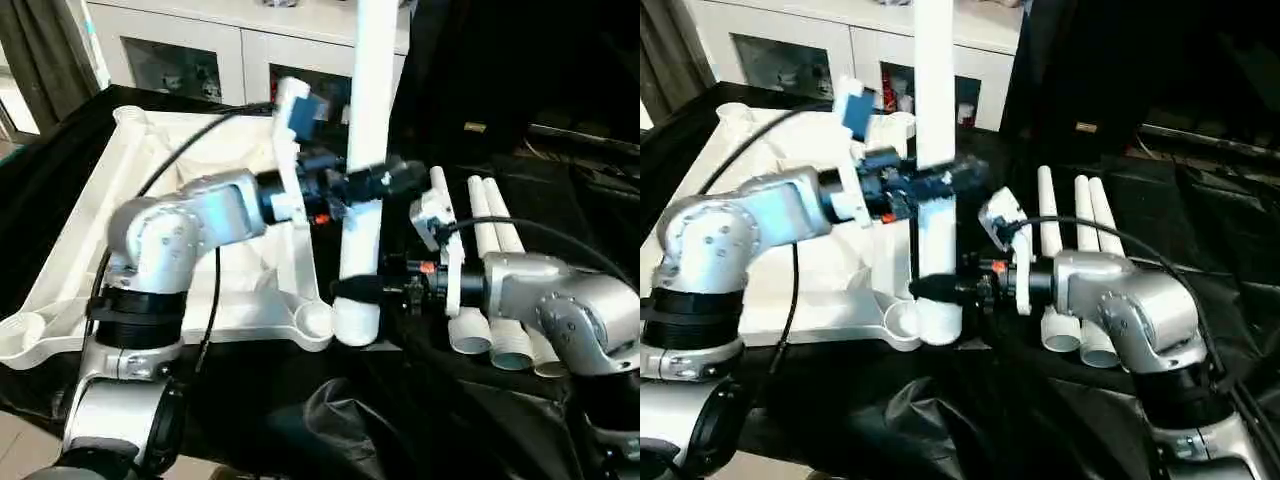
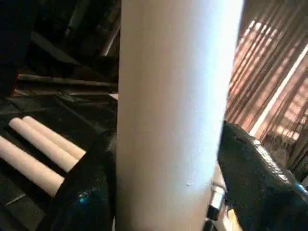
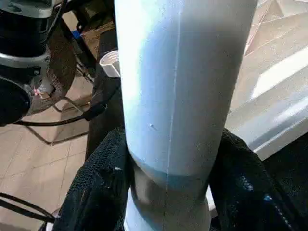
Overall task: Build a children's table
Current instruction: Pick table leg
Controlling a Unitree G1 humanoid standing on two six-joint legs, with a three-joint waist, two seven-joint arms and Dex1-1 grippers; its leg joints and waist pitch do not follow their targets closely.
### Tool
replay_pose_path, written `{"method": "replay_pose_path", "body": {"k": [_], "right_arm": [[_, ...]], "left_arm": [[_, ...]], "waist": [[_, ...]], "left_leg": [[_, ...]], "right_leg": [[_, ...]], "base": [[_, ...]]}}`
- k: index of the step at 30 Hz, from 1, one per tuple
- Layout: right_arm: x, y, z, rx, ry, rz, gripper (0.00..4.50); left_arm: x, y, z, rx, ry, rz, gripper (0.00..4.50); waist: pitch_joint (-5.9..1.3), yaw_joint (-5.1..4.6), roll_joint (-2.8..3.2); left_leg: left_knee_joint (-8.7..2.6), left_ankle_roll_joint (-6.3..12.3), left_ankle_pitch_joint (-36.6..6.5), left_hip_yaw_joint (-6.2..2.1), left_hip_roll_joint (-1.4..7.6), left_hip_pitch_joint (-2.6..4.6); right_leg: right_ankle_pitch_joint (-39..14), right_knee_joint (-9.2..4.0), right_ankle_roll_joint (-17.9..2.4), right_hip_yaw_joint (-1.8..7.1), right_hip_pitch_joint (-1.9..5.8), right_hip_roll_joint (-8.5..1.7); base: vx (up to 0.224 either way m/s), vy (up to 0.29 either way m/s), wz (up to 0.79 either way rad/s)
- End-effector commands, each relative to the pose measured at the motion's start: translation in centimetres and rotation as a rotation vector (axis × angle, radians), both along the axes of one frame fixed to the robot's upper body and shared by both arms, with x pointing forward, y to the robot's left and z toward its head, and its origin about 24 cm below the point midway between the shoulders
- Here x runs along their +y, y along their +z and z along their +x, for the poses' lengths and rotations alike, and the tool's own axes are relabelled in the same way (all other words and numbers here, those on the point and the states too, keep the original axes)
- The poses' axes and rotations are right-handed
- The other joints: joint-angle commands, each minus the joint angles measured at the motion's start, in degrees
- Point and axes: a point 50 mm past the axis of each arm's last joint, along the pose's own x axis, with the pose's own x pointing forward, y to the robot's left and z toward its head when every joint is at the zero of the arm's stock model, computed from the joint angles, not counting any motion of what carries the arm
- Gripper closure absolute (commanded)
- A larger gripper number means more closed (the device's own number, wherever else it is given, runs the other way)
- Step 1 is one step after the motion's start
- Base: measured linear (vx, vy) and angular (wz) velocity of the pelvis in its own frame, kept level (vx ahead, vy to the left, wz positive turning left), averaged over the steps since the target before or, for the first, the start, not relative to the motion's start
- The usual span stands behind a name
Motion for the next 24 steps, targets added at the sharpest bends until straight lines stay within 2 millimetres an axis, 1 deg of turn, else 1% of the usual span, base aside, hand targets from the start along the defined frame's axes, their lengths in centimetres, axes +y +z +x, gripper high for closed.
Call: {"method": "replay_pose_path", "body": {"k": [1, 4, 6, 8, 9, 10, 13, 14, 15, 16, 17, 18, 19, 20, 23, 24], "right_arm": [[-0.45, 0.6, -0.08, -0.026, 0.003, 0.011, 2.64], [-0.59, 0.69, -0.02, -0.031, -0.001, 0.014, 2.64], [-0.63, 0.68, -0.05, -0.032, -0.001, 0.014, 2.64], [-0.64, 0.68, -0.06, -0.032, 0.0, 0.015, 2.64], [-0.65, 0.7, -0.03, -0.033, 0.0, 0.015, 2.64], [-0.65, 0.71, -0.02, -0.033, 0.0, 0.015, 2.64], [-0.69, 0.78, 0.07, -0.035, -0.002, 0.015, 2.64], [-0.69, 0.78, 0.07, -0.035, -0.002, 0.015, 2.64], [-0.71, 0.81, 0.1, -0.037, -0.003, 0.015, 2.64], [-0.72, 0.82, 0.11, -0.037, -0.004, 0.015, 2.64], [-0.72, 0.82, 0.11, -0.037, -0.004, 0.015, 2.64], [-0.74, 0.85, 0.14, -0.039, -0.005, 0.015, 2.64], [-0.74, 0.85, 0.14, -0.039, -0.005, 0.015, 2.64], [-0.75, 0.87, 0.15, -0.039, -0.006, 0.015, 2.64], [-0.76, 0.9, 0.21, -0.044, -0.012, 0.014, 2.64], [-0.76, 0.92, 0.24, -0.048, -0.015, 0.013, 2.64]], "left_arm": [[0.35, 0.21, -0.32, -0.007, -0.014, -0.02, 0.98], [0.83, -0.14, -0.15, 0.003, 0.009, -0.008, 0.67], [0.81, -0.39, -0.4, 0.012, -0.009, -0.004, 0.53], [0.72, -0.45, -0.5, 0.015, -0.016, 0.001, 0.48], [0.65, -0.48, -0.51, 0.018, -0.017, 0.007, 0.68], [0.62, -0.49, -0.52, 0.019, -0.019, 0.008, 0.68], [0.28, -0.56, -0.62, 0.016, -0.028, 0.018, 0.97], [0.26, -0.57, -0.61, 0.015, -0.028, 0.02, 0.97], [0.18, -0.6, -0.57, 0.015, -0.025, 0.022, 1.23], [0.16, -0.6, -0.54, 0.015, -0.023, 0.021, 1.23], [0.15, -0.6, -0.54, 0.015, -0.023, 0.021, 1.33], [0.14, -0.52, -0.34, 0.013, -0.008, 0.012, 1.33], [0.14, -0.52, -0.34, 0.013, -0.008, 0.012, 1.58], [0.14, -0.49, -0.28, 0.013, -0.002, 0.011, 1.69], [0.1, -0.41, -0.08, 0.014, 0.017, 0.006, 1.77], [0.06, -0.4, -0.02, 0.016, 0.024, 0.008, 2.02]], "waist": [[-4.17, 0.02, 0.51], [-4.2, 0.03, 0.64], [-4.23, 0.02, 0.63], [-4.21, 0.03, 0.55], [-4.24, 0.05, 0.61], [-4.23, 0.04, 0.62], [-4.18, 0.05, 0.6], [-4.17, 0.05, 0.55], [-4.19, 0.07, 0.67], [-4.19, 0.04, 0.62], [-4.22, 0.04, 0.6], [-4.25, 0.03, 0.78], [-4.25, 0.03, 0.78], [-4.25, 0.03, 0.77], [-4.23, -0.01, 0.79], [-4.25, 0.02, 0.78]], "left_leg": [[-3.5, -1.22, -3.15, -0.63, 2.16, 0.02], [-3.54, -1.32, -3.43, -0.66, 2.22, 0.16], [-3.53, -1.29, -3.05, -0.66, 2.2, 0.12], [-3.51, -1.29, -3.09, -0.62, 2.16, 0.11], [-3.52, -1.33, -3.02, -0.64, 2.21, 0.11], [-3.51, -1.33, -3.04, -0.63, 2.2, 0.13], [-3.55, -1.36, -3.31, -0.64, 2.2, 0.11], [-3.54, -1.32, -3.31, -0.62, 2.17, 0.07], [-3.52, -1.34, -3.38, -0.62, 2.19, 0.11], [-3.52, -1.34, -3.34, -0.61, 2.19, 0.1], [-3.52, -1.32, -3.1, -0.63, 2.19, 0.08], [-3.48, -1.33, -2.96, -0.66, 2.19, 0.1], [-3.48, -1.33, -2.96, -0.66, 2.19, 0.1], [-3.47, -1.33, -3.1, -0.64, 2.18, 0.09], [-3.49, -1.36, -3.46, -0.68, 2.2, 0.08], [-3.49, -1.32, -3.5, -0.67, 2.17, 0.1]], "right_leg": [[-1.49, -4.15, -11.19, 2.81, 3.48, -4.41], [-1.85, -4.19, -10.82, 2.82, 3.36, -4.37], [-0.93, -4.06, -10.97, 2.82, 3.39, -4.36], [-1.04, -4.1, -11.02, 2.81, 3.39, -4.35], [-0.91, -4.03, -11.19, 2.82, 3.41, -4.4], [-0.87, -4.04, -11.21, 2.81, 3.38, -4.37], [-1.45, -4.13, -11.16, 2.83, 3.42, -4.42], [-1.58, -4.16, -11.07, 2.84, 3.42, -4.39], [-1.84, -4.19, -10.99, 2.87, 3.39, -4.42], [-1.79, -4.19, -10.97, 2.86, 3.4, -4.4], [-1.45, -4.14, -10.98, 2.85, 3.45, -4.39], [-0.69, -4.07, -11.16, 2.82, 3.4, -4.33], [-0.69, -4.07, -11.16, 2.82, 3.4, -4.33], [-0.37, -4.1, -11.33, 2.83, 3.45, -4.34], [-0.39, -4.13, -11.42, 2.81, 3.49, -4.33], [-0.74, -4.17, -11.28, 2.82, 3.52, -4.36]], "base": [[0.0, 0.0, 0.0], [0.0, 0.0, 0.0], [0.0, 0.0, 0.0], [0.0, 0.0, 0.0], [0.0, 0.0, 0.0], [0.0, 0.0, 0.0], [0.0, 0.0, 0.0], [0.0, 0.0, 0.0], [0.0, 0.0, 0.0], [0.0, 0.0, 0.0], [0.0, 0.0, 0.0], [0.0, 0.0, 0.0], [0.0, 0.0, 0.0], [0.0, 0.0, 0.0], [0.0, 0.0, 0.0], [0.0, 0.0, 0.0]]}}
